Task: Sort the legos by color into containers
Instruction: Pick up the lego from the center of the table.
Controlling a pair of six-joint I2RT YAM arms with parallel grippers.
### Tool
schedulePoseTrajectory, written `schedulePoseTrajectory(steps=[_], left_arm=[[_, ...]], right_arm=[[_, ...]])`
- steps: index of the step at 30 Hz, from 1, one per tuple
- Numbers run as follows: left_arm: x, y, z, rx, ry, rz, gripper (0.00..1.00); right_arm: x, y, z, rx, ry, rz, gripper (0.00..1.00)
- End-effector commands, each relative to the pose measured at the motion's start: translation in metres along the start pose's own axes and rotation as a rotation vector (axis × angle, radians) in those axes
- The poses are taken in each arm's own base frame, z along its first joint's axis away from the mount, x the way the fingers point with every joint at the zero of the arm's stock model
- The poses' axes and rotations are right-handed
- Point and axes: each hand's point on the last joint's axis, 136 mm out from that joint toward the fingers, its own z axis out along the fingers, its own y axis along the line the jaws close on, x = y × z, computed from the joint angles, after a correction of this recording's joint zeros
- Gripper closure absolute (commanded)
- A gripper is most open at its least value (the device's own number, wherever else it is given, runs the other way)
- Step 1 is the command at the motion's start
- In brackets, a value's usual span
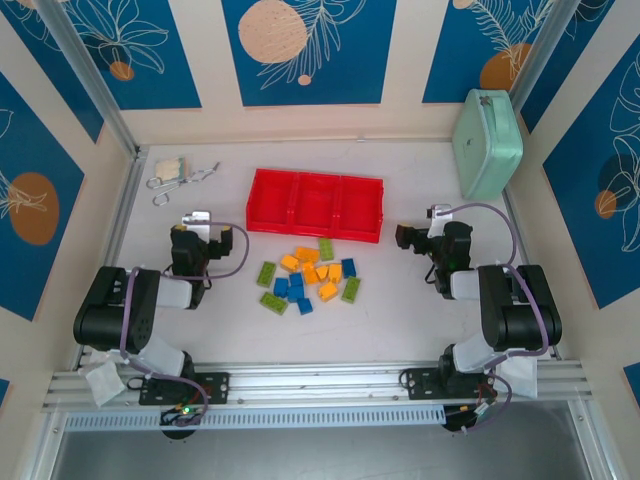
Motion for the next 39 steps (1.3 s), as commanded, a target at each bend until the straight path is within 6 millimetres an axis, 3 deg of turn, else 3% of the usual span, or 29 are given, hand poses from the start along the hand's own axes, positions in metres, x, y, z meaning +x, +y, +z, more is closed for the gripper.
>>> schedulePoseTrajectory(steps=[1, 5, 7, 10, 14, 17, 20, 24, 28, 31, 34, 39], left_arm=[[-0.002, 0.006, 0.001, -0.026, -0.009, -0.006, 0.0], [-0.022, 0.004, -0.005, -0.066, 0.019, 0.047, 0.01], [-0.048, -0.002, -0.012, -0.078, 0.068, 0.085, 0.01], [-0.095, -0.005, -0.031, -0.069, 0.083, -0.077, 0.01], [-0.14, -0.014, -0.071, 0.024, 0.15, -0.238, 0.01], [-0.154, -0.024, -0.115, 0.134, 0.212, -0.3, 0.01], [-0.147, -0.032, -0.163, 0.231, 0.285, -0.308, 0.01], [-0.117, -0.049, -0.208, 0.381, 0.377, -0.301, 0.01], [-0.088, -0.058, -0.24, 0.466, 0.467, -0.294, 0.01], [-0.075, -0.065, -0.256, 0.53, 0.457, -0.316, 0.01], [-0.088, -0.072, -0.268, 0.609, 0.359, -0.306, 0.01], [-0.083, -0.078, -0.259, 0.633, 0.361, -0.293, 0.0]], right_arm=[[-0.022, -0.005, -0.004, 0.071, -0.083, -0.015, 0.01], [-0.059, -0.009, -0.038, 0.226, -0.101, -0.002, 0.01], [-0.082, -0.018, -0.059, 0.259, -0.057, 0.148, 0.01], [-0.112, -0.022, -0.091, 0.215, -0.031, 0.436, 0.01], [-0.144, 0.014, -0.124, -0.02, 0.033, 0.616, 0.01], [-0.147, 0.054, -0.148, -0.174, 0.174, 0.649, 0.01], [-0.128, 0.089, -0.172, -0.236, 0.355, 0.682, 0.0], [-0.073, 0.118, -0.198, -0.172, 0.577, 0.674, 0.04], [-0.016, 0.139, -0.214, -0.088, 0.781, 0.686, 0.13], [0.021, 0.152, -0.212, -0.036, 0.882, 0.661, 0.18], [0.05, 0.161, -0.205, 0.021, 0.963, 0.623, 0.21], [0.069, 0.18, -0.183, 0.022, 0.939, 0.564, 0.24]])
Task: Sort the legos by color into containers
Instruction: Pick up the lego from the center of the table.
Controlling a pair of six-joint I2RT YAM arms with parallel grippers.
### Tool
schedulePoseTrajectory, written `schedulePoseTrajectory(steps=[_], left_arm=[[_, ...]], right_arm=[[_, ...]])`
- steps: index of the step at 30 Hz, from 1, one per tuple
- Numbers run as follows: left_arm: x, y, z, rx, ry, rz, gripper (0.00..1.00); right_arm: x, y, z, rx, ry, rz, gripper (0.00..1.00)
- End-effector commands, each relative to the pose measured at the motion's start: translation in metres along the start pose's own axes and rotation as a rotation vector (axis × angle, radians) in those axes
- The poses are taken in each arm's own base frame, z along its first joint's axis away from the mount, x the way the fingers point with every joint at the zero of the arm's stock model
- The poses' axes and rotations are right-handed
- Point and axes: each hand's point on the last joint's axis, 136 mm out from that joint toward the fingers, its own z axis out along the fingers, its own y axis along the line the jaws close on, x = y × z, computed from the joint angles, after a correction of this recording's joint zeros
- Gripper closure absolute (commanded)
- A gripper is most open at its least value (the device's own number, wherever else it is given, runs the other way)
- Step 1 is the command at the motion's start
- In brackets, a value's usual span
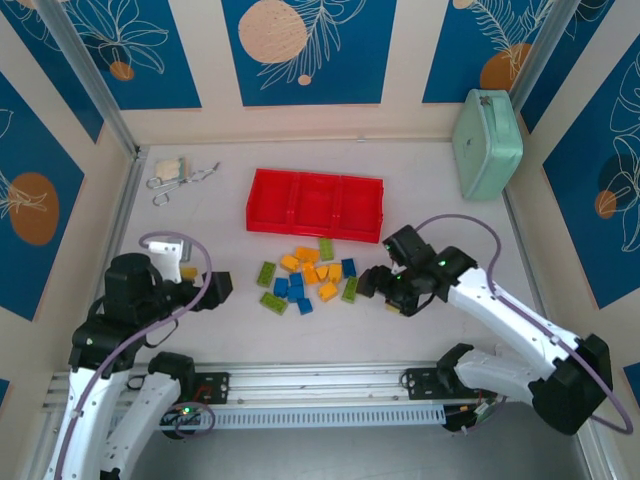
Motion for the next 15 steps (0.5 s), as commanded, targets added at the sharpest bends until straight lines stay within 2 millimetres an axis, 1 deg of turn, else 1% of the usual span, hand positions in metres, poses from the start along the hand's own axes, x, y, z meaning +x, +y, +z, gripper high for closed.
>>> schedulePoseTrajectory(steps=[1, 3, 8, 11, 15], left_arm=[[0.003, -0.007, 0.011, 0.06, 0.041, 0.011, 0.0], [0.004, -0.005, 0.015, 0.054, 0.064, 0.0, 0.01], [0.005, -0.005, 0.017, 0.055, 0.073, -0.001, 0.01], [0.005, -0.006, 0.016, 0.064, 0.068, -0.001, 0.01], [0.006, -0.007, 0.017, 0.07, 0.07, 0.001, 0.01]], right_arm=[[-0.011, 0.003, 0.014, 0.023, -0.064, 0.052, 0.25], [-0.012, 0.0, 0.023, 0.064, -0.056, 0.052, 0.25], [-0.018, 0.005, 0.046, 0.141, -0.033, 0.021, 0.26], [-0.023, 0.014, 0.059, 0.158, -0.006, 0.005, 0.26], [-0.033, 0.026, 0.067, 0.184, 0.006, -0.021, 0.25]])
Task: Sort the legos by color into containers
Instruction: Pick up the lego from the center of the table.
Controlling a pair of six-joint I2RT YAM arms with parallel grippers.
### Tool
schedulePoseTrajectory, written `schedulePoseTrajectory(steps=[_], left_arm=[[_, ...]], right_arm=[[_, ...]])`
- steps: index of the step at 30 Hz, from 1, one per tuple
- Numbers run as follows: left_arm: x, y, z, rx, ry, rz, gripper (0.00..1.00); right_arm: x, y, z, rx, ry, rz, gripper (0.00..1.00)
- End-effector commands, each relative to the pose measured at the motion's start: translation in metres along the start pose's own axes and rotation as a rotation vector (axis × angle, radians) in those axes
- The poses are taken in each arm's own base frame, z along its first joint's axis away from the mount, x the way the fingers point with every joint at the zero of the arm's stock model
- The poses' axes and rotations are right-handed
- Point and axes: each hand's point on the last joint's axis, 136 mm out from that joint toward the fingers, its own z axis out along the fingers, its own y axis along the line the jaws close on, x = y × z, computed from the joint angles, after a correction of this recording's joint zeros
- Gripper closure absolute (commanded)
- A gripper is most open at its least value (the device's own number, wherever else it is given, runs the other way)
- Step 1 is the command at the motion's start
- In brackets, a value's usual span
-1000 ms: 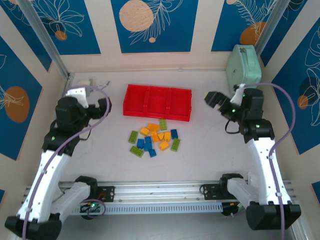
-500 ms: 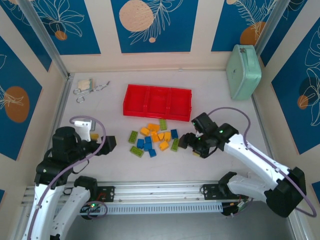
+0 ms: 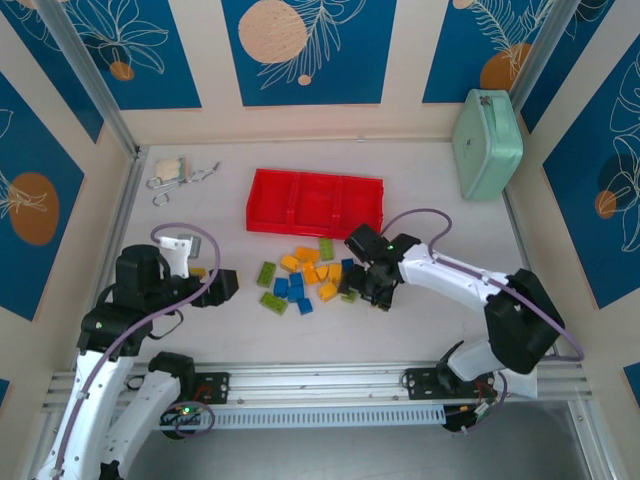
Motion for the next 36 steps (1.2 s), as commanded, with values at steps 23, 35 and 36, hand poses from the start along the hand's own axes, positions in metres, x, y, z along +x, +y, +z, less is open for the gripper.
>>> schedulePoseTrajectory(steps=[23, 35, 36], left_arm=[[-0.003, 0.003, 0.001, -0.016, -0.026, 0.023, 0.01], [-0.003, 0.005, -0.002, -0.03, -0.037, 0.022, 0.01], [-0.003, 0.005, -0.002, -0.031, -0.039, 0.021, 0.01]], right_arm=[[-0.017, 0.018, 0.036, 0.076, 0.018, -0.032, 0.34], [-0.025, -0.005, 0.039, 0.177, -0.013, -0.06, 0.43], [-0.025, -0.008, 0.039, 0.184, -0.012, -0.059, 0.44]])
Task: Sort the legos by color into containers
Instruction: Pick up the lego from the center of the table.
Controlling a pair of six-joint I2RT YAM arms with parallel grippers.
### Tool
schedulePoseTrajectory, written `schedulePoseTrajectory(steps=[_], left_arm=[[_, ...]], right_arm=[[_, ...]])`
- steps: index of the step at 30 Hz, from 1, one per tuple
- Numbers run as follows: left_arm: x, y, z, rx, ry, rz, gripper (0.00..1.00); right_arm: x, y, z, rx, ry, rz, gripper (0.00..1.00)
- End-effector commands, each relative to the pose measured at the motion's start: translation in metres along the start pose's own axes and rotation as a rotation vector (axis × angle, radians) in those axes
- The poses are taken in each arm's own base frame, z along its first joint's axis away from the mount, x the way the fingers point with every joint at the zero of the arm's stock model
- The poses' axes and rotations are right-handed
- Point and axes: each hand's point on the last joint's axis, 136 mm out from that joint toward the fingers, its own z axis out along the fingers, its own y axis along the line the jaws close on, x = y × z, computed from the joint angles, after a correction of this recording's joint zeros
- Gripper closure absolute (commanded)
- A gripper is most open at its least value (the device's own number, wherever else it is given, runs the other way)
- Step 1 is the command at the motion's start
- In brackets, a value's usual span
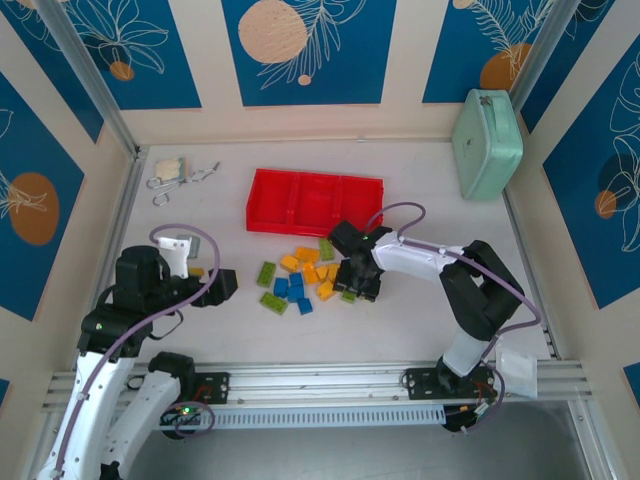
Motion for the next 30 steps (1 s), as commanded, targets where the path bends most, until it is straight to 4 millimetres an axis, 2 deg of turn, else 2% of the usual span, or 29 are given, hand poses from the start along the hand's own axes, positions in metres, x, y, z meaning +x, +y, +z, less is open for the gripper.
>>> schedulePoseTrajectory(steps=[1, 5, 11, 15, 19, 22, 25, 30], left_arm=[[-0.003, 0.0, -0.002, -0.007, -0.027, 0.018, 0.01], [-0.003, 0.001, -0.002, -0.01, -0.028, 0.017, 0.01], [-0.003, 0.005, -0.002, -0.033, -0.026, 0.009, 0.01], [-0.003, 0.006, -0.003, -0.038, -0.031, 0.01, 0.01], [-0.003, 0.006, -0.003, -0.043, -0.03, 0.007, 0.01], [-0.003, 0.007, -0.003, -0.045, -0.03, 0.007, 0.01], [-0.004, 0.007, -0.003, -0.046, -0.031, 0.005, 0.01], [-0.004, 0.008, -0.002, -0.051, -0.028, 0.003, 0.01]], right_arm=[[-0.001, -0.017, 0.001, 0.063, 0.001, -0.014, 0.45], [-0.004, -0.021, 0.002, 0.075, 0.003, -0.027, 0.48], [-0.001, -0.019, 0.015, 0.121, 0.02, -0.081, 0.47], [-0.003, -0.02, 0.013, 0.172, -0.01, -0.126, 0.48], [-0.006, -0.017, 0.004, 0.195, -0.041, -0.18, 0.59], [-0.007, -0.013, -0.009, 0.207, -0.064, -0.223, 0.66], [-0.009, -0.002, -0.032, 0.18, -0.108, -0.277, 0.76], [-0.022, 0.026, -0.082, 0.072, -0.216, -0.329, 0.78]])
